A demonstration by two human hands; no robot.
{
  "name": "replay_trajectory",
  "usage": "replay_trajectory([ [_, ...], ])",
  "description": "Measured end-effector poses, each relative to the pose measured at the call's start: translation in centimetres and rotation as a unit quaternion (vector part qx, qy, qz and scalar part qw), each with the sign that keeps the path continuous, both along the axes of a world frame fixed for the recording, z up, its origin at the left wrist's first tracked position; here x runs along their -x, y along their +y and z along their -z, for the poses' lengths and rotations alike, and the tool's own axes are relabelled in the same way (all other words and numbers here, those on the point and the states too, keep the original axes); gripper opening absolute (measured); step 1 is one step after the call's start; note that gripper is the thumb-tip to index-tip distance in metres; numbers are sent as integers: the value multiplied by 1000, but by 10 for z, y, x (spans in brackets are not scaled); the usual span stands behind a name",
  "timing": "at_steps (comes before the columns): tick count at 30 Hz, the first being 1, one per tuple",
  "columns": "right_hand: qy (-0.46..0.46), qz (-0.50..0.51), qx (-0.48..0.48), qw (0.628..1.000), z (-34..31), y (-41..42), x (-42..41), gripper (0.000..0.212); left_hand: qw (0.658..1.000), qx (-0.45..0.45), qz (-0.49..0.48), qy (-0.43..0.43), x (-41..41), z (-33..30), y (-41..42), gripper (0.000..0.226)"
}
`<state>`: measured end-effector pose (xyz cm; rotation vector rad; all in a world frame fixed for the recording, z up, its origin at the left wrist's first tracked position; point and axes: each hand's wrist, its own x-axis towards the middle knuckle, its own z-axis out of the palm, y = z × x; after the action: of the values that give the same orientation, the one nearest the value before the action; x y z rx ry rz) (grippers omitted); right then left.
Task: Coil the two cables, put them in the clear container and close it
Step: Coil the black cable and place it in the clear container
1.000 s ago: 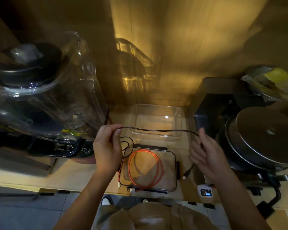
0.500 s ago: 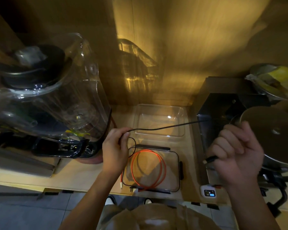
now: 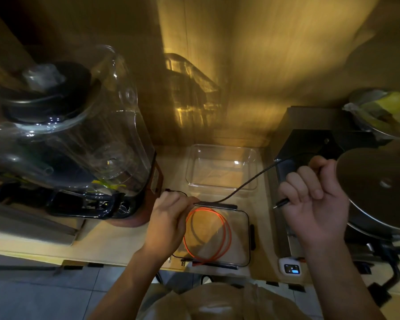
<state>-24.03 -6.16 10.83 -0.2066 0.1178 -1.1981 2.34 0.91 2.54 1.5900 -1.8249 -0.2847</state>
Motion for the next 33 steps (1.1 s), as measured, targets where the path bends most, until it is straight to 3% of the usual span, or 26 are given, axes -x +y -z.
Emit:
replay_trajectory([
  [8,130,16,28,991,7,6,-10,29,994,-7,85,-68,4,-18,10,22],
  [11,235,28,57,970,7,9,-16,25,989,12,129,-75,10,-34,12,22],
  [14,381,38,90,920,9,17,-24,24,984,29,161,-77,16,-50,13,18],
  [17,522,43,156,837,11,25,-32,32,977,53,192,-77,22,-63,11,17],
  [19,575,24,196,794,11,30,-37,34,976,62,199,-64,24,-70,8,16],
  [21,583,-13,218,782,10,36,-43,36,978,62,192,-47,26,-75,5,18],
  [26,551,-96,204,804,12,51,-52,54,987,57,149,29,28,-81,0,20],
  [29,478,-128,142,857,13,55,-50,56,990,55,112,62,27,-79,-1,17],
  [33,301,-155,42,940,20,51,-43,43,993,47,40,97,24,-73,0,8],
])
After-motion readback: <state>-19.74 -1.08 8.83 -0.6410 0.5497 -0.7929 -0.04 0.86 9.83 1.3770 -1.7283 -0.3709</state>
